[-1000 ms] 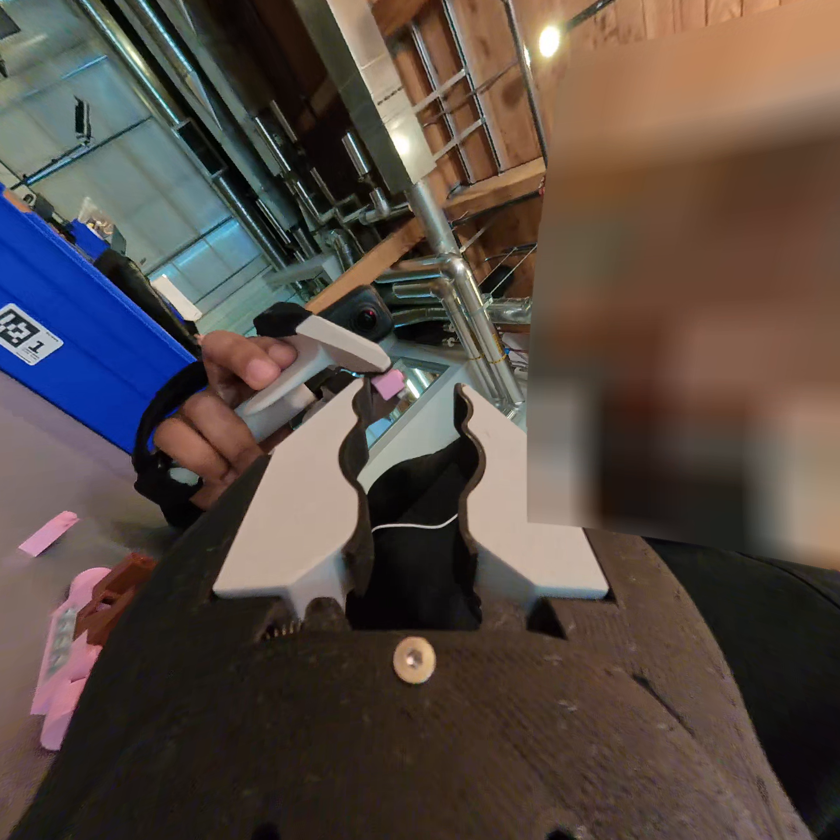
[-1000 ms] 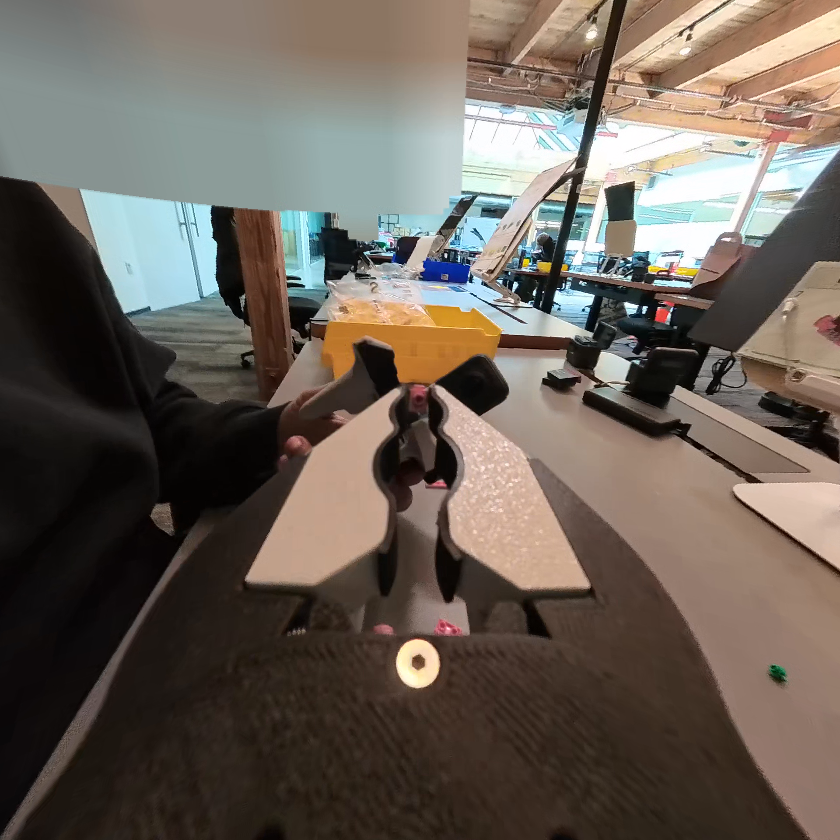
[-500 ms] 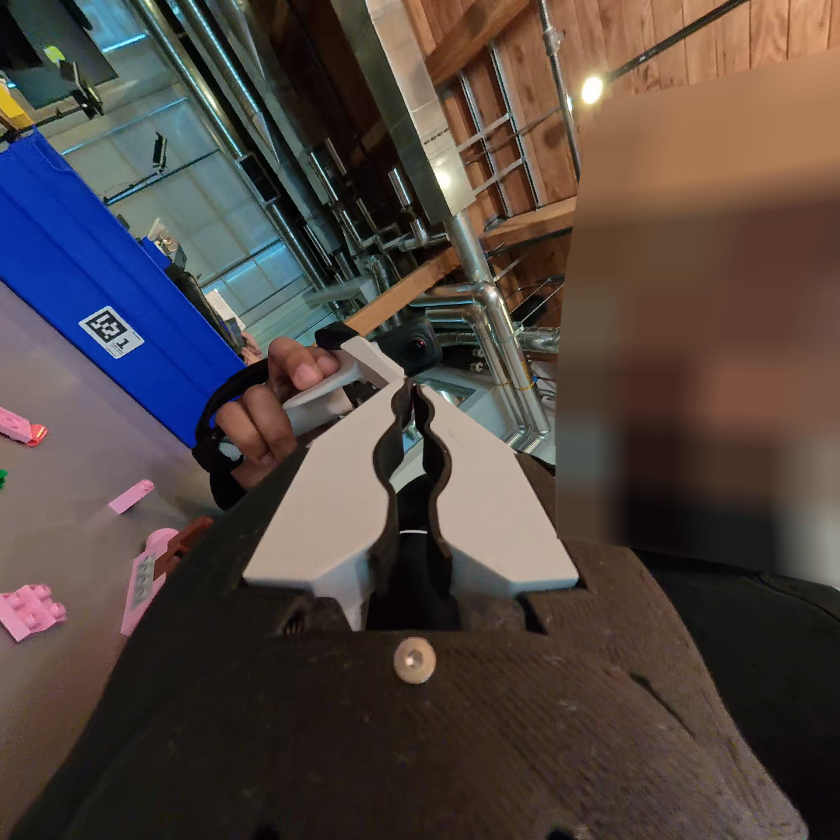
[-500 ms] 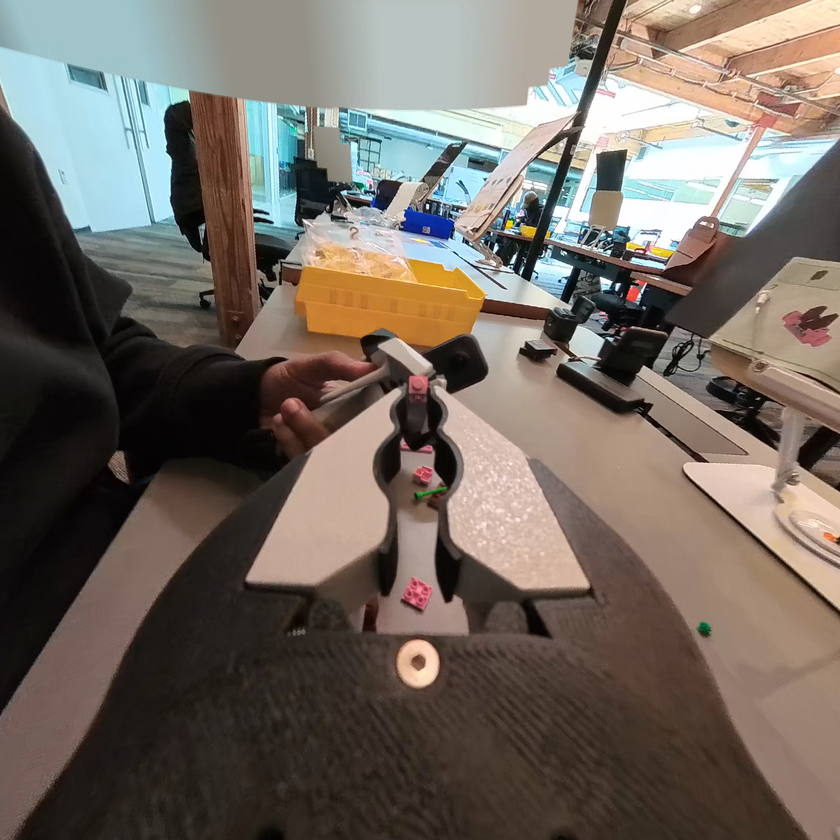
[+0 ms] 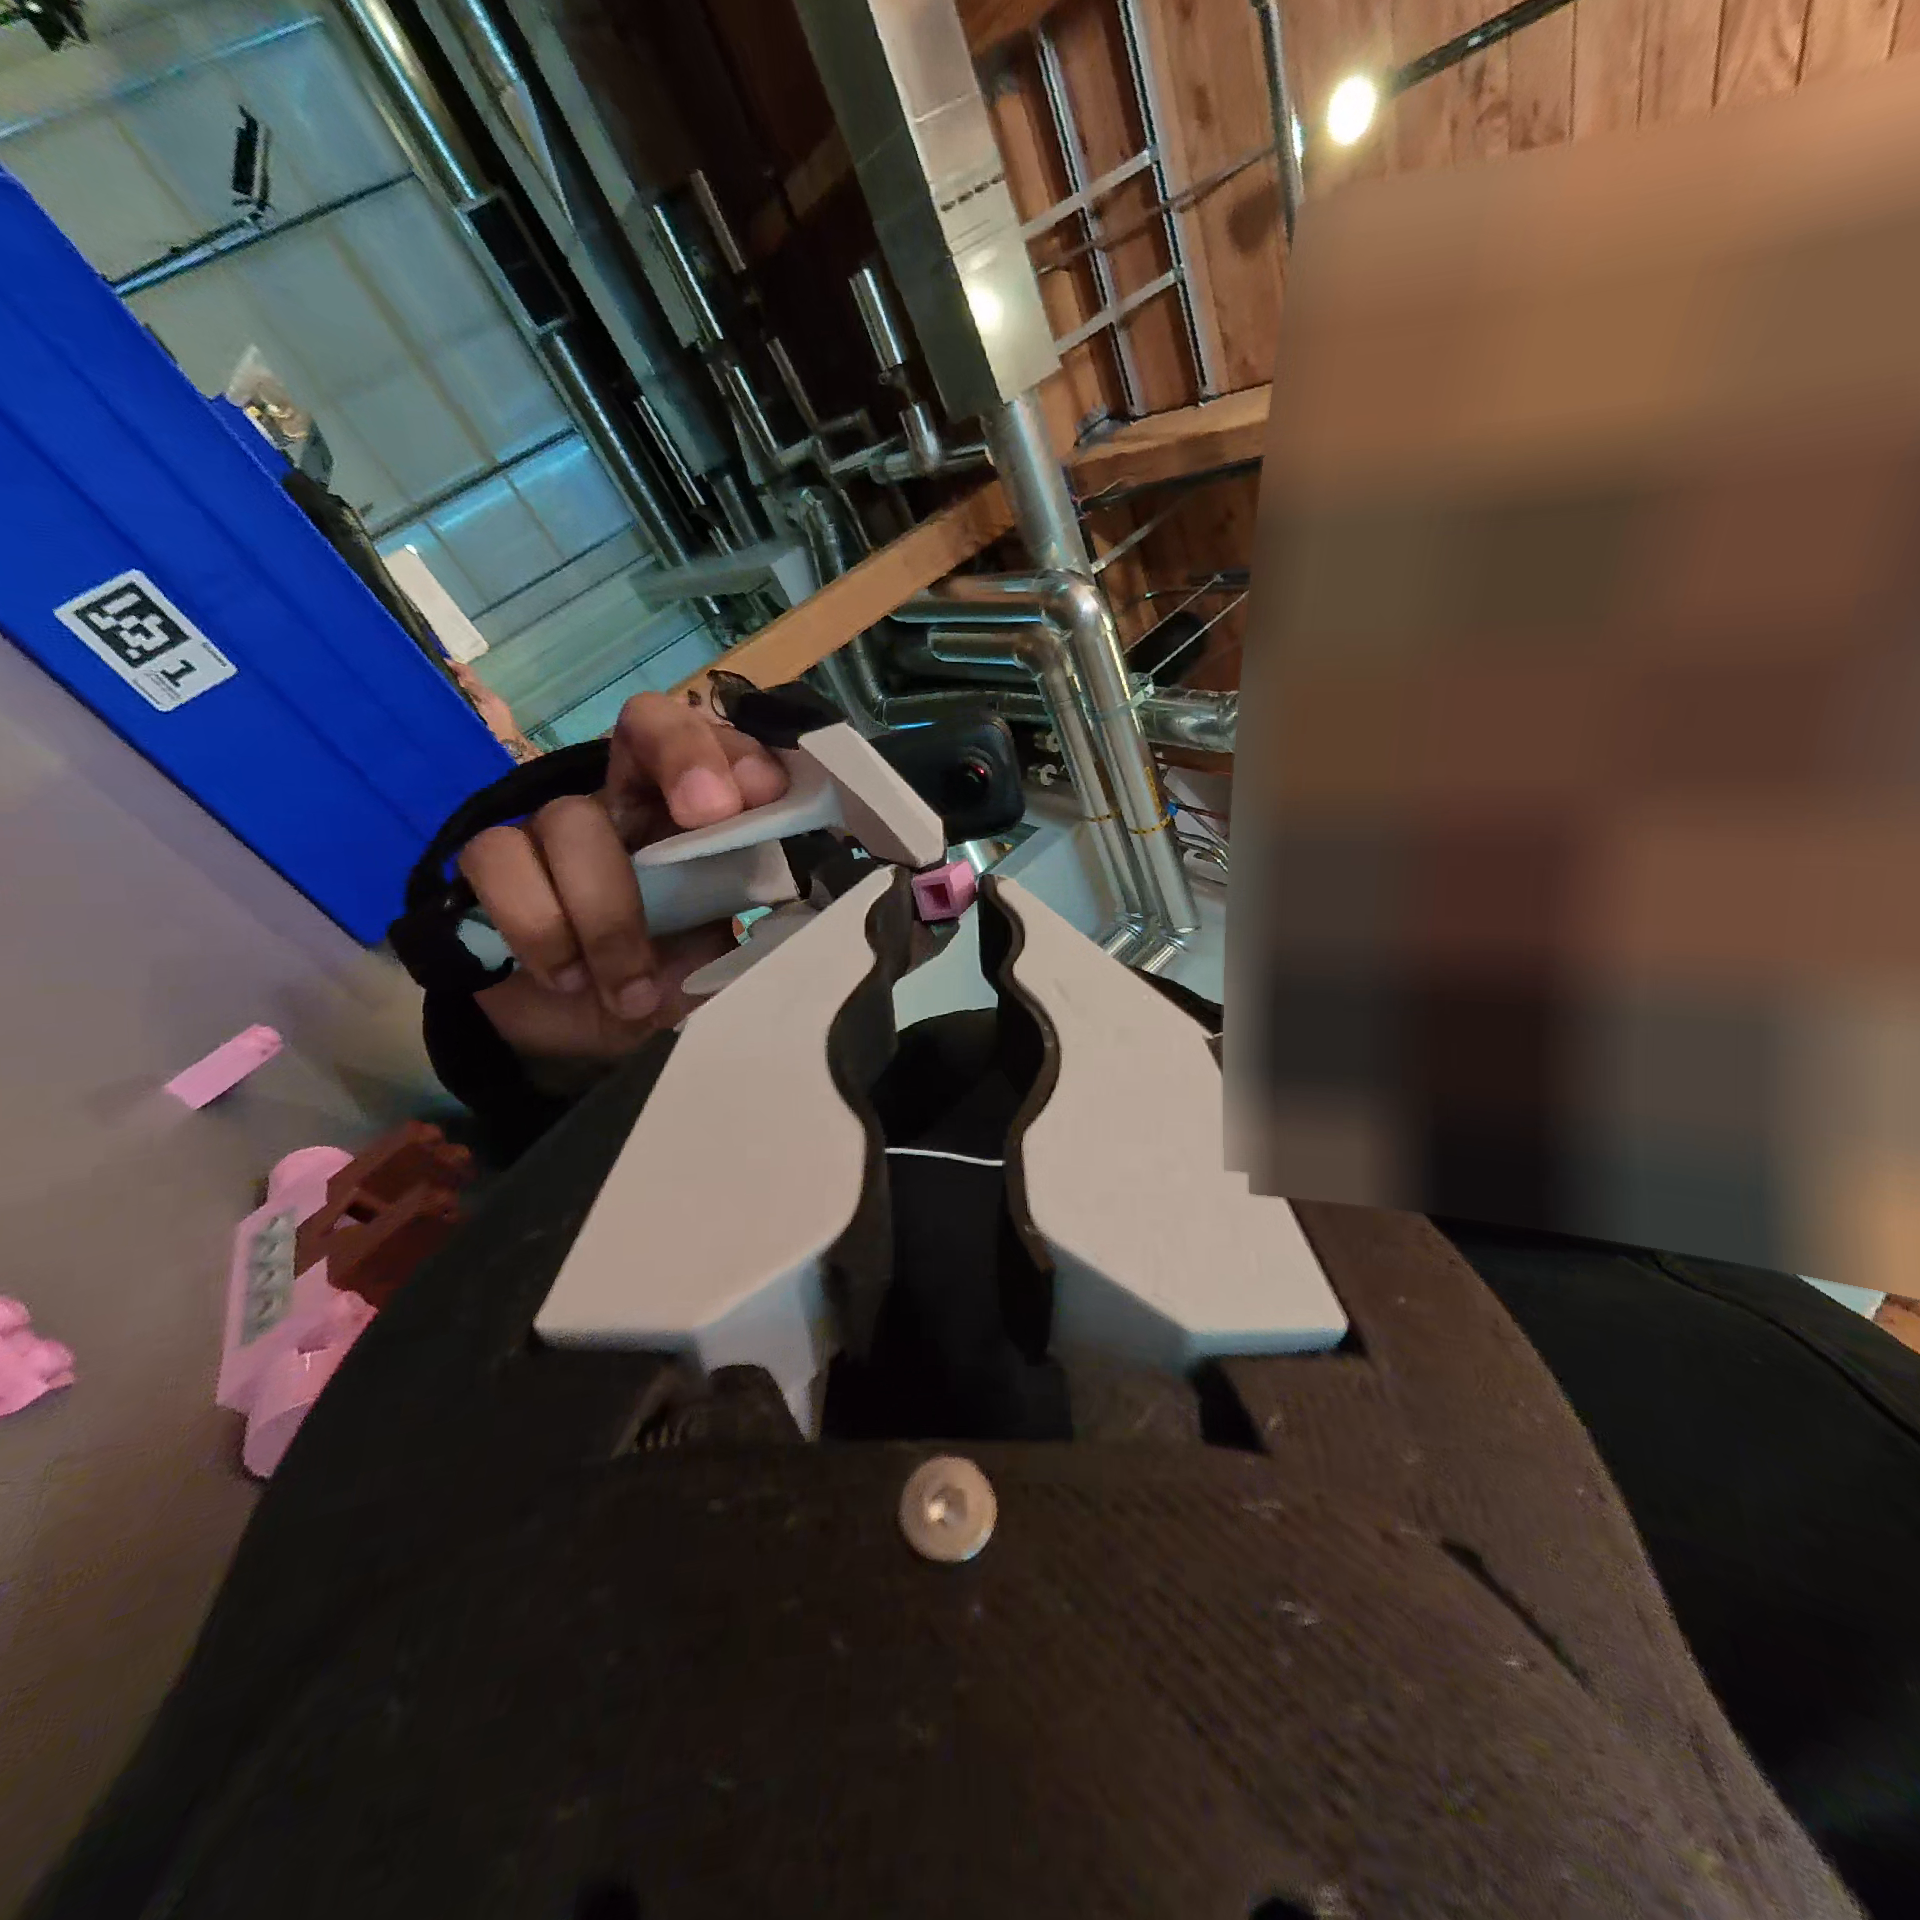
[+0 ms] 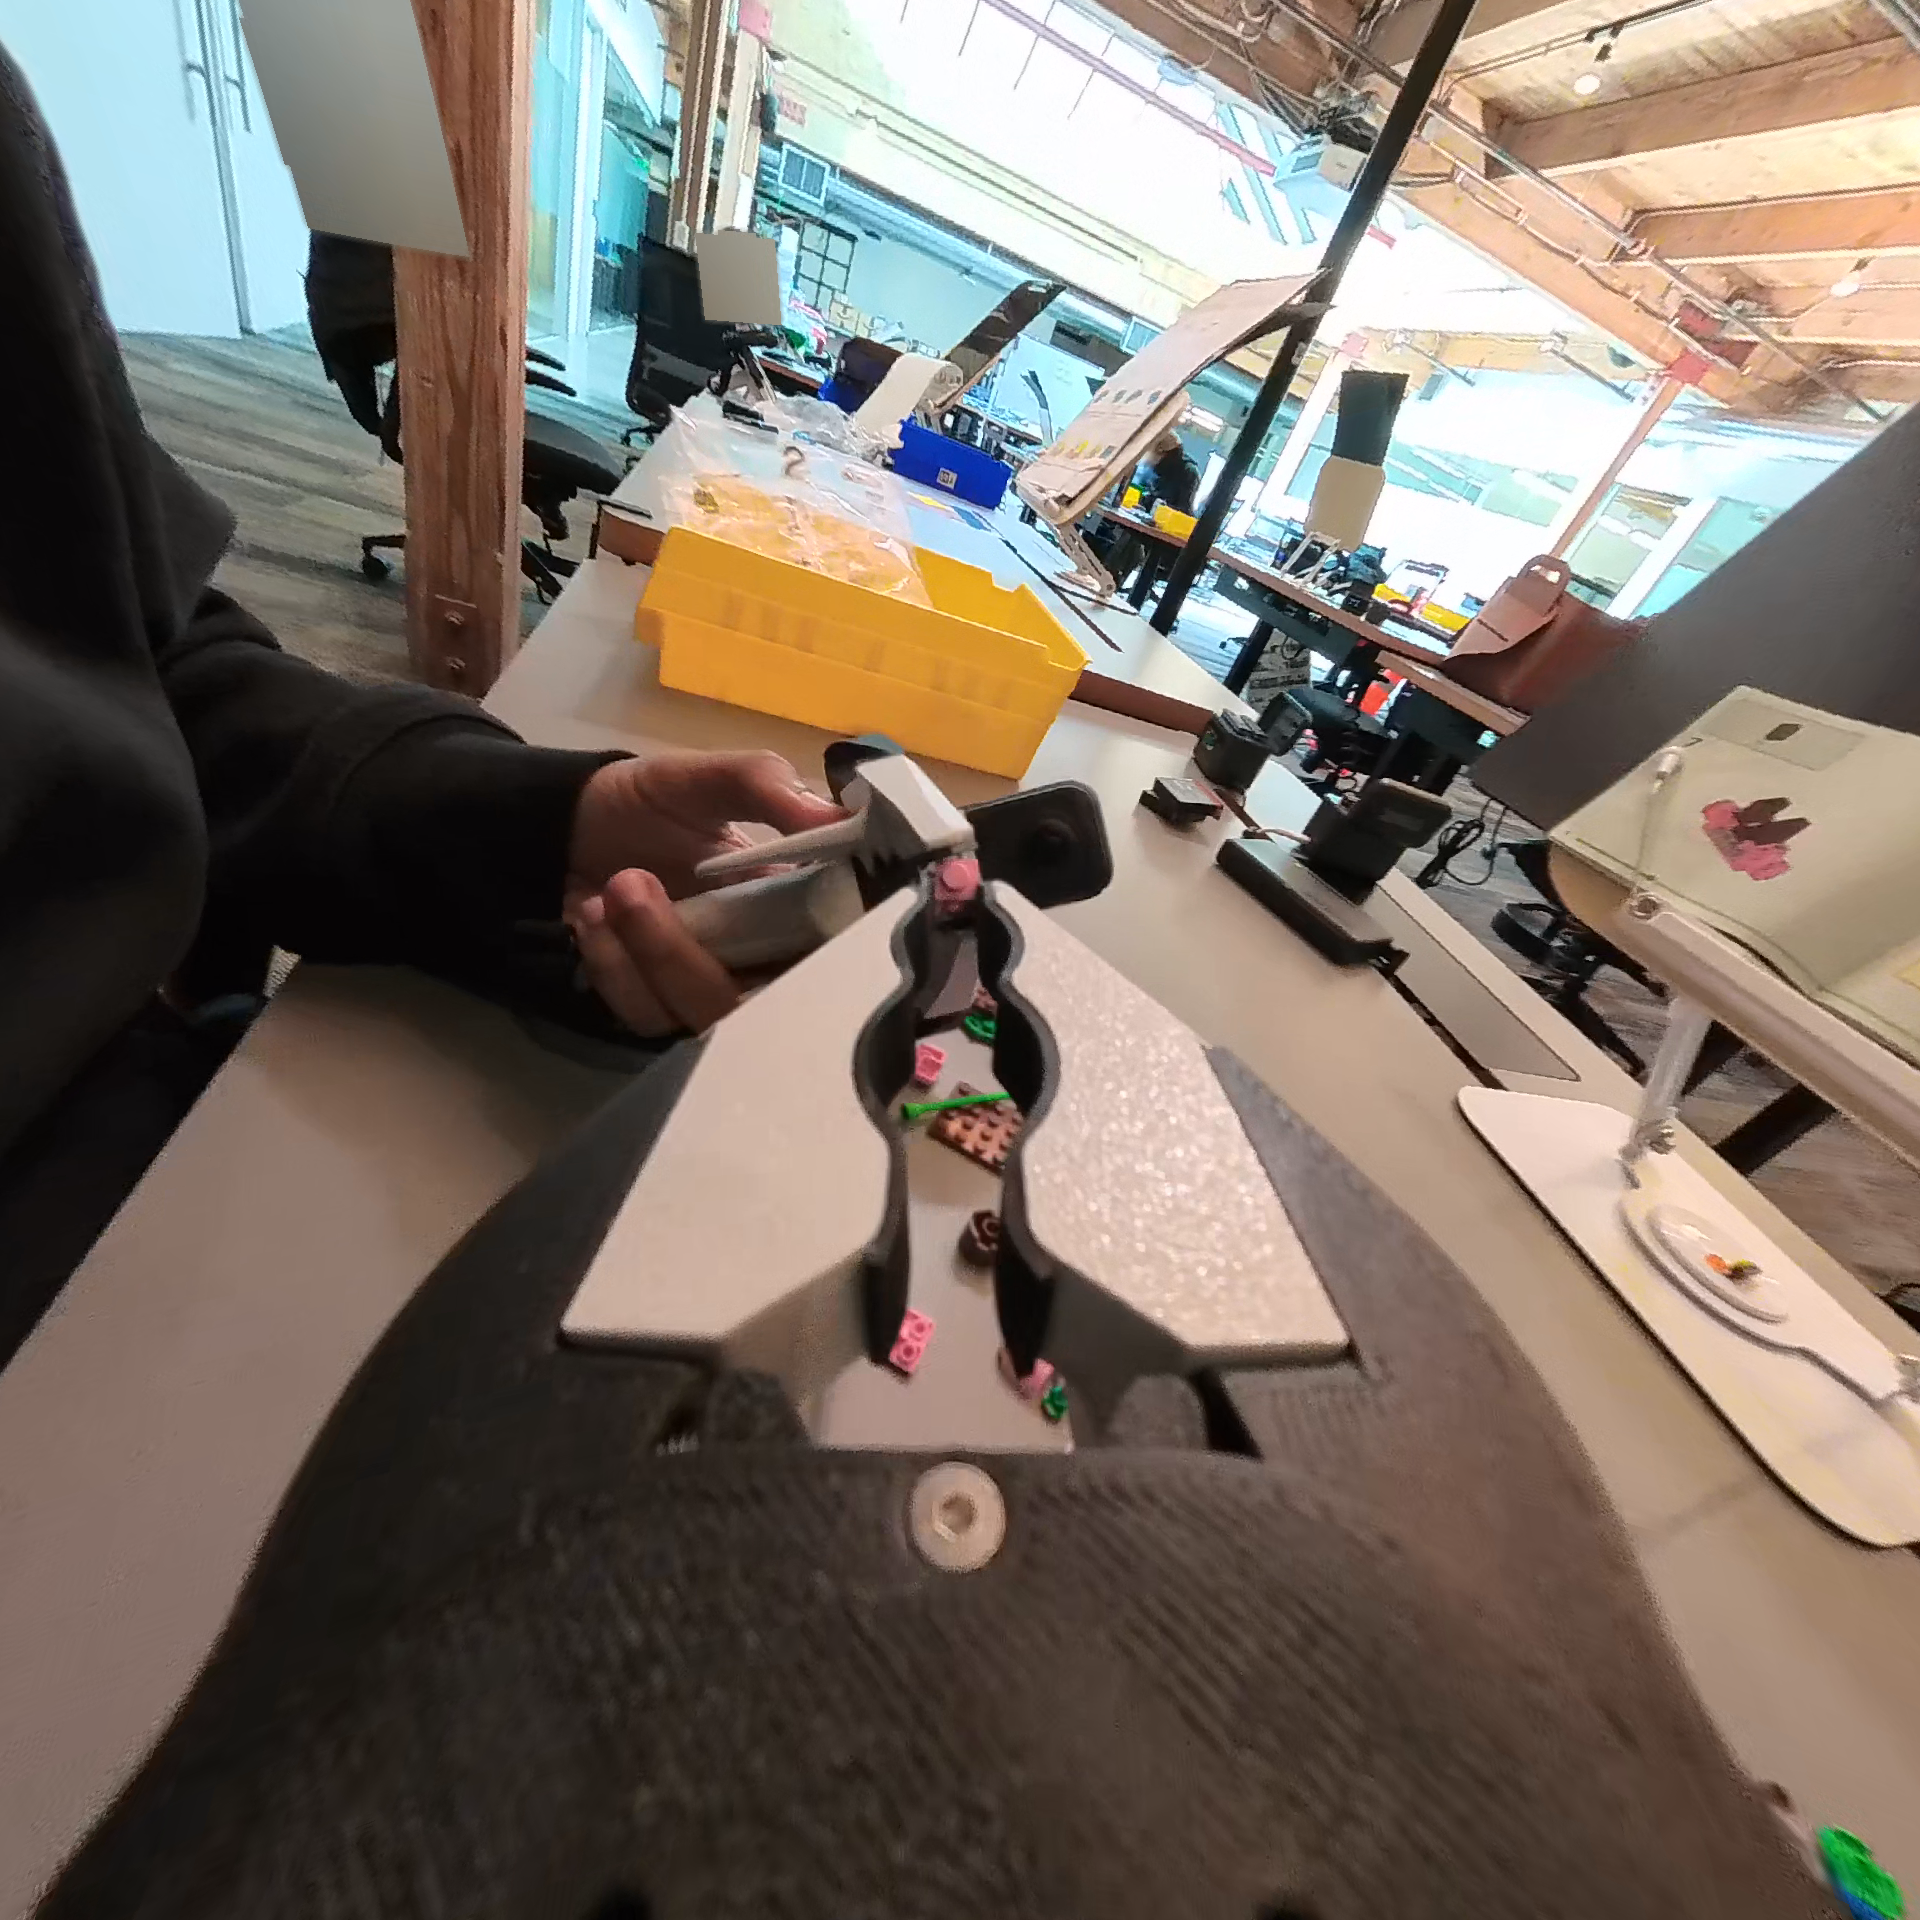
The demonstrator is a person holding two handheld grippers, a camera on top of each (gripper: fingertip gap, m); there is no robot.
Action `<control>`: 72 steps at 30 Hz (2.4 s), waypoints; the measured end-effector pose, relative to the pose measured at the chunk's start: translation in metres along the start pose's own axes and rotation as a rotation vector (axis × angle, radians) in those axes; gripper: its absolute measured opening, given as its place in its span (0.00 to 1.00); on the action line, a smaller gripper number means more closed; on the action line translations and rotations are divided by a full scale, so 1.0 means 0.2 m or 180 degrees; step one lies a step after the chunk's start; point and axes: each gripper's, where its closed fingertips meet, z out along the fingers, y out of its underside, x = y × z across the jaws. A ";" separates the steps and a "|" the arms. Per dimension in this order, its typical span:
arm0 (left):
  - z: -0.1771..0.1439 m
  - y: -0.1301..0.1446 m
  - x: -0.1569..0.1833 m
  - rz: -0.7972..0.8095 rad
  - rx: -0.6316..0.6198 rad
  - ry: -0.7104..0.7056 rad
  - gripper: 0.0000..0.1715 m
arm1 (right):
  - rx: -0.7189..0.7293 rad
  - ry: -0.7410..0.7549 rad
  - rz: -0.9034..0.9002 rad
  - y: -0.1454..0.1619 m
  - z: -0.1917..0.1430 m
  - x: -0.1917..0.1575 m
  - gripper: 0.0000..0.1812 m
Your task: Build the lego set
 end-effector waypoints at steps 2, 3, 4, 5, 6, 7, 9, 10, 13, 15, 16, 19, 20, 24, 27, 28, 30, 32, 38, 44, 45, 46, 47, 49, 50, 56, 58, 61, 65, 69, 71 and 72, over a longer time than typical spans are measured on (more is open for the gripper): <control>0.00 0.00 0.00 0.0036 -0.0015 -0.0022 0.07 | -0.0021 0.0022 -0.0048 0.00 0.00 0.00 0.03; 0.00 0.00 0.00 0.0042 -0.0021 -0.0031 0.07 | -0.0028 0.0022 -0.0054 0.01 0.00 0.00 0.03; -0.01 0.00 0.00 0.0041 -0.0019 -0.0028 0.07 | -0.0034 0.0023 -0.0064 0.01 0.00 0.00 0.03; -0.01 0.00 0.00 0.0032 -0.0013 -0.0016 0.08 | -0.0039 0.0030 -0.0075 0.01 0.00 0.00 0.03; -0.01 0.00 0.00 0.0021 -0.0009 -0.0007 0.09 | -0.0047 0.0034 -0.0086 0.01 0.00 0.00 0.03; -0.01 0.00 0.00 0.0013 -0.0006 -0.0001 0.09 | -0.0053 0.0036 -0.0097 0.01 0.00 0.00 0.03; -0.01 0.00 -0.01 0.0010 -0.0007 -0.0025 0.07 | -0.0064 0.0039 -0.0118 0.02 0.00 0.00 0.03; -0.01 0.00 -0.01 0.0023 -0.0007 -0.0043 0.06 | -0.0068 0.0042 -0.0134 0.02 0.00 0.00 0.03; -0.01 0.00 -0.02 0.0055 -0.0019 -0.0138 0.05 | -0.0112 0.0080 -0.0168 0.03 0.00 0.00 0.03; -0.02 -0.01 -0.03 0.0096 -0.0005 -0.0195 0.05 | -0.0125 0.0101 -0.0198 0.03 0.00 0.01 0.05; -0.02 -0.01 -0.03 0.0122 0.0004 -0.0226 0.05 | -0.0120 0.0103 -0.0219 0.03 0.00 0.00 0.06; -0.03 -0.01 -0.04 0.0193 -0.0023 -0.0305 0.05 | -0.0134 0.0113 -0.0263 0.03 0.00 0.00 0.05; -0.02 -0.01 -0.05 0.0206 -0.0050 -0.0332 0.05 | -0.0152 0.0114 -0.0278 0.03 0.00 0.00 0.05; -0.02 0.00 -0.05 0.0233 -0.0082 -0.0370 0.05 | -0.0200 0.0109 -0.0341 0.04 0.00 0.00 0.04; -0.01 0.01 -0.05 0.0272 -0.0122 -0.0399 0.05 | -0.0289 0.0139 -0.0492 0.04 -0.01 -0.01 0.03; -0.01 0.01 -0.05 0.0290 -0.0133 -0.0407 0.05 | -0.0332 0.0149 -0.0540 0.05 -0.02 -0.01 0.03; -0.01 0.01 -0.05 0.0363 -0.0132 -0.0431 0.06 | -0.0407 0.0209 -0.0559 0.04 -0.02 0.00 0.03; -0.03 -0.01 -0.07 0.0479 -0.0082 -0.0566 0.11 | -0.0464 0.0470 -0.0505 0.02 -0.06 0.07 0.03; -0.03 0.02 -0.07 0.1191 -0.0327 -0.1009 0.07 | -0.1653 0.0583 0.0774 0.23 -0.33 0.22 0.03; -0.02 0.04 -0.07 0.1281 -0.0375 -0.1020 0.07 | -0.3394 -0.0046 0.0560 0.57 -0.58 0.09 0.03; -0.02 0.04 -0.07 0.1256 -0.0353 -0.1013 0.07 | -0.3564 -0.0147 0.0555 0.61 -0.59 0.07 0.03; -0.02 0.03 -0.07 0.1230 -0.0338 -0.1007 0.07 | -0.3672 -0.0249 0.0599 0.63 -0.59 0.05 0.03; -0.02 0.03 -0.07 0.1204 -0.0328 -0.0992 0.07 | -0.3731 -0.0348 0.0660 0.64 -0.59 0.03 0.03; -0.02 0.03 -0.07 0.1176 -0.0312 -0.0966 0.07 | -0.3796 -0.0505 0.0752 0.66 -0.57 0.01 0.03; -0.03 0.03 -0.06 0.1176 -0.0304 -0.0968 0.07 | -0.3820 -0.0572 0.0785 0.66 -0.56 0.00 0.03; -0.03 0.03 -0.07 0.1125 -0.0301 -0.0969 0.06 | -0.3938 -0.0795 0.1022 0.68 -0.55 -0.04 0.03; -0.03 0.03 -0.07 0.1123 -0.0296 -0.0958 0.06 | -0.3948 -0.0785 0.1060 0.68 -0.54 -0.03 0.03; -0.03 0.03 -0.07 0.1111 -0.0285 -0.0946 0.06 | -0.3967 -0.0770 0.1100 0.69 -0.54 -0.03 0.03; -0.03 0.03 -0.07 0.1107 -0.0283 -0.0948 0.06 | -0.3980 -0.0801 0.1222 0.68 -0.53 -0.04 0.03; -0.03 0.03 -0.07 0.1103 -0.0291 -0.0960 0.06 | -0.3969 -0.0787 0.1257 0.68 -0.53 -0.04 0.03; -0.03 0.03 -0.07 0.1097 -0.0283 -0.0959 0.06 | -0.3971 -0.0803 0.1269 0.68 -0.53 -0.04 0.03; -0.03 0.03 -0.07 0.1096 -0.0278 -0.0960 0.06 | -0.3977 -0.0812 0.1266 0.68 -0.53 -0.04 0.03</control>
